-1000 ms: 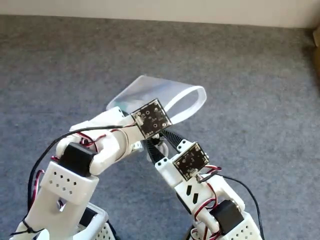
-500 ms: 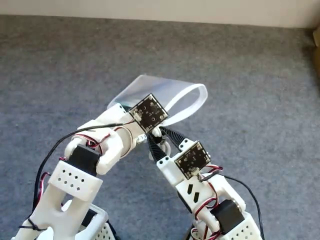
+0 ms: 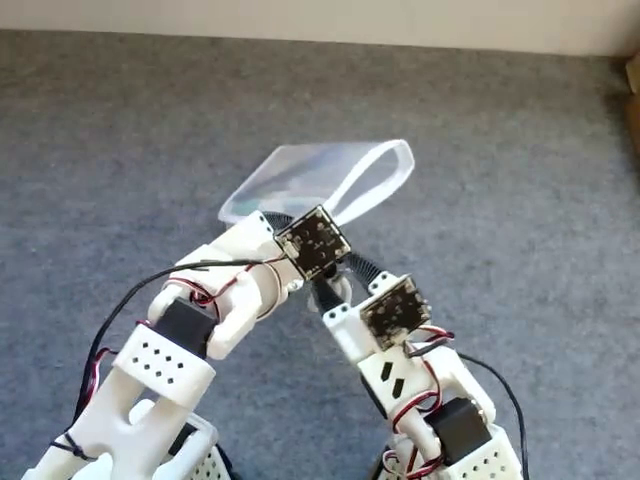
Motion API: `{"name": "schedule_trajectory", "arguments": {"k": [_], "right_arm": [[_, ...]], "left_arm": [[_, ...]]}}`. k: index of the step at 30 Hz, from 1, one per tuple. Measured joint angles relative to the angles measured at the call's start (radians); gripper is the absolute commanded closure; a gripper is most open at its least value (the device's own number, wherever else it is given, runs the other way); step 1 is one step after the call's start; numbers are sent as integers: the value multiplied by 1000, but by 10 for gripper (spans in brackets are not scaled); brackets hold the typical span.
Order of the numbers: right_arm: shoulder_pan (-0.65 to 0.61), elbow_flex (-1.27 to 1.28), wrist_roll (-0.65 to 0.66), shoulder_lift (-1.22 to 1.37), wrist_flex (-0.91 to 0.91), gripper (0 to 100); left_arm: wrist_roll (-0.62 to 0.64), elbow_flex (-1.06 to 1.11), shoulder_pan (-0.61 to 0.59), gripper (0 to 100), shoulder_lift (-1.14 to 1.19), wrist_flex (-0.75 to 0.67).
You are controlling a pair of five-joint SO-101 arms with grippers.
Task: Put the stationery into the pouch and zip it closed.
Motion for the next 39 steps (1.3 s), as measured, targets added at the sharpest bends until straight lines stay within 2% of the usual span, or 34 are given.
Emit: {"name": "schedule_trajectory", "arguments": {"k": [5,13,18,24,30,39], "right_arm": [[92,0,-135,2,-83,995],[178,2,-233,3,-169,995],[247,3,-242,5,-253,995],[267,3,-242,3,-269,995],[267,2,-242,3,-218,995],[250,2,-244,3,-203,995]], "left_arm": [[0,0,0,993,0,-2],[-2,12,11,994,0,-3],[-2,14,11,994,-2,-9],[-2,14,8,986,-6,-9],[-2,14,25,871,-6,-2],[110,-5,51,853,-6,0]]}}
